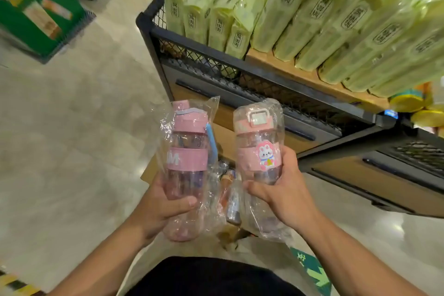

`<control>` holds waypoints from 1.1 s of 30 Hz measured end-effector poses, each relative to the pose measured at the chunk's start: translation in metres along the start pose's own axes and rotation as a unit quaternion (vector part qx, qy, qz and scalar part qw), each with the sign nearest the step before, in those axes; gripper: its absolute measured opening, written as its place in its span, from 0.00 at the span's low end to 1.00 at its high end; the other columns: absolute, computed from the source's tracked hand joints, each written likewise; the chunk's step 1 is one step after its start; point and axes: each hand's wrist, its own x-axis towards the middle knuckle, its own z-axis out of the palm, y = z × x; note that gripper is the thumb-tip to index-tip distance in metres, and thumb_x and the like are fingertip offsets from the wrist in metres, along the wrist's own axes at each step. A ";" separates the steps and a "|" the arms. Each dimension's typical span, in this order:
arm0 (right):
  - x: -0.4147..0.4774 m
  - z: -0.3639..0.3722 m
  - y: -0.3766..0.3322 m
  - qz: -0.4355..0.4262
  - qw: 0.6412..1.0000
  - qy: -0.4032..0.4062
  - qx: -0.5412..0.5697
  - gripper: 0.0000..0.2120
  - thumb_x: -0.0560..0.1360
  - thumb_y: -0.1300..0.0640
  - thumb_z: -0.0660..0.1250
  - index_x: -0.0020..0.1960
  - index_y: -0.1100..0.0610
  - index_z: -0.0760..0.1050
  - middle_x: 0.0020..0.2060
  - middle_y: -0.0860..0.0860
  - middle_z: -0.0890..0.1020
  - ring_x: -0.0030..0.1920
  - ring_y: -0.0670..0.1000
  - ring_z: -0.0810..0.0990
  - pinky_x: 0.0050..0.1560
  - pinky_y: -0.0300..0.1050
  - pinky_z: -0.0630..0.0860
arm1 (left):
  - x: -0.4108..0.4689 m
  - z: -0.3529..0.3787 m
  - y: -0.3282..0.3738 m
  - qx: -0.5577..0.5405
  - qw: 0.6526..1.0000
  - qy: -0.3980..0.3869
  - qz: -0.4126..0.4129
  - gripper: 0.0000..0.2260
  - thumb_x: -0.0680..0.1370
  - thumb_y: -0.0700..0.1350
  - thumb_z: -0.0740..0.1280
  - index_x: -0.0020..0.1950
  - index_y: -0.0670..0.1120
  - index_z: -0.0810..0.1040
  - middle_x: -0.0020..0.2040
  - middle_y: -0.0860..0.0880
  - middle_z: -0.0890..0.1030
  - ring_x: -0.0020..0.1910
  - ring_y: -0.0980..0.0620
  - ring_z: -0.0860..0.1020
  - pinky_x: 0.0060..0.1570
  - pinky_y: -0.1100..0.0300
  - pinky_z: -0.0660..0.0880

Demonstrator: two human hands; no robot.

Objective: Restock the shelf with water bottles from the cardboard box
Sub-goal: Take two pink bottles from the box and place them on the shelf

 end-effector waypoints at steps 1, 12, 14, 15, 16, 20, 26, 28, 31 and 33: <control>-0.007 -0.003 -0.006 -0.010 1.000 0.005 0.002 0.40 0.65 0.66 0.81 0.67 0.48 0.62 0.52 0.44 0.78 0.47 0.35 0.81 0.39 0.31 0.76 | -0.006 0.005 0.009 0.004 1.000 0.005 0.018 0.42 0.56 0.45 0.82 0.68 0.47 0.70 0.55 0.50 0.84 0.55 0.50 0.83 0.48 0.59 0.79; -0.024 -0.075 -0.034 -0.093 0.996 0.001 0.011 0.40 0.65 0.58 0.83 0.67 0.48 0.62 0.55 0.45 0.78 0.49 0.41 0.80 0.44 0.37 0.73 | -0.035 0.082 0.052 0.041 0.984 0.110 0.137 0.36 0.60 0.45 0.81 0.64 0.52 0.70 0.53 0.50 0.85 0.53 0.48 0.84 0.52 0.50 0.81; -0.024 -0.094 -0.038 -0.105 0.994 -0.031 0.008 0.38 0.67 0.59 0.81 0.67 0.48 0.61 0.55 0.46 0.78 0.50 0.43 0.80 0.44 0.39 0.74 | -0.045 0.105 0.051 0.022 0.979 0.130 0.155 0.39 0.58 0.46 0.82 0.65 0.53 0.69 0.54 0.50 0.85 0.53 0.49 0.84 0.48 0.53 0.81; -0.023 -0.104 -0.038 -0.107 0.993 -0.050 0.005 0.38 0.66 0.58 0.82 0.66 0.47 0.62 0.55 0.46 0.78 0.50 0.44 0.80 0.45 0.40 0.76 | -0.050 0.117 0.048 0.006 0.976 0.145 0.165 0.39 0.58 0.44 0.82 0.65 0.52 0.69 0.54 0.51 0.85 0.53 0.50 0.84 0.46 0.56 0.81; -0.023 -0.115 -0.040 -0.111 0.991 -0.070 0.000 0.38 0.65 0.56 0.83 0.65 0.46 0.63 0.55 0.47 0.79 0.50 0.45 0.81 0.47 0.42 0.77 | -0.056 0.128 0.045 -0.014 0.971 0.161 0.173 0.40 0.57 0.42 0.82 0.65 0.51 0.69 0.54 0.50 0.85 0.52 0.50 0.85 0.45 0.57 0.81; -0.015 -0.163 -0.051 -0.131 0.980 -0.147 -0.038 0.41 0.53 0.52 0.81 0.62 0.44 0.67 0.52 0.49 0.82 0.44 0.42 0.83 0.41 0.36 0.76 | -0.078 0.159 0.034 -0.052 0.948 0.229 0.214 0.48 0.48 0.48 0.87 0.65 0.47 0.71 0.56 0.51 0.85 0.54 0.49 0.85 0.47 0.60 0.80; -0.012 -0.161 -0.078 -0.199 0.956 -0.195 -0.091 0.55 0.42 0.49 0.83 0.66 0.50 0.66 0.55 0.52 0.81 0.51 0.52 0.81 0.49 0.46 0.74 | -0.135 0.179 0.018 -0.091 0.903 0.336 0.251 0.53 0.44 0.57 0.88 0.64 0.46 0.70 0.53 0.57 0.85 0.48 0.57 0.84 0.43 0.65 0.78; -0.025 -0.129 -0.085 -0.226 0.945 -0.223 -0.079 0.58 0.40 0.52 0.84 0.67 0.53 0.66 0.53 0.51 0.80 0.48 0.50 0.81 0.51 0.48 0.74 | -0.160 0.180 0.011 -0.088 0.885 0.373 0.264 0.46 0.49 0.47 0.86 0.64 0.47 0.71 0.53 0.56 0.85 0.46 0.59 0.83 0.42 0.66 0.77; -0.049 -0.080 -0.090 -0.271 0.926 -0.257 -0.054 0.62 0.39 0.54 0.89 0.69 0.55 0.66 0.50 0.45 0.77 0.52 0.55 0.81 0.58 0.52 0.73 | -0.203 0.178 0.000 -0.093 0.852 0.438 0.271 0.38 0.57 0.39 0.81 0.65 0.49 0.72 0.56 0.47 0.83 0.47 0.54 0.83 0.42 0.60 0.79; -0.078 -0.053 -0.096 -0.292 0.909 -0.292 -0.055 0.52 0.50 0.62 0.87 0.68 0.53 0.65 0.51 0.42 0.77 0.51 0.47 0.79 0.51 0.43 0.72 | -0.234 0.173 -0.012 -0.100 0.823 0.485 0.278 0.39 0.57 0.41 0.82 0.65 0.50 0.72 0.58 0.48 0.82 0.46 0.54 0.83 0.41 0.60 0.78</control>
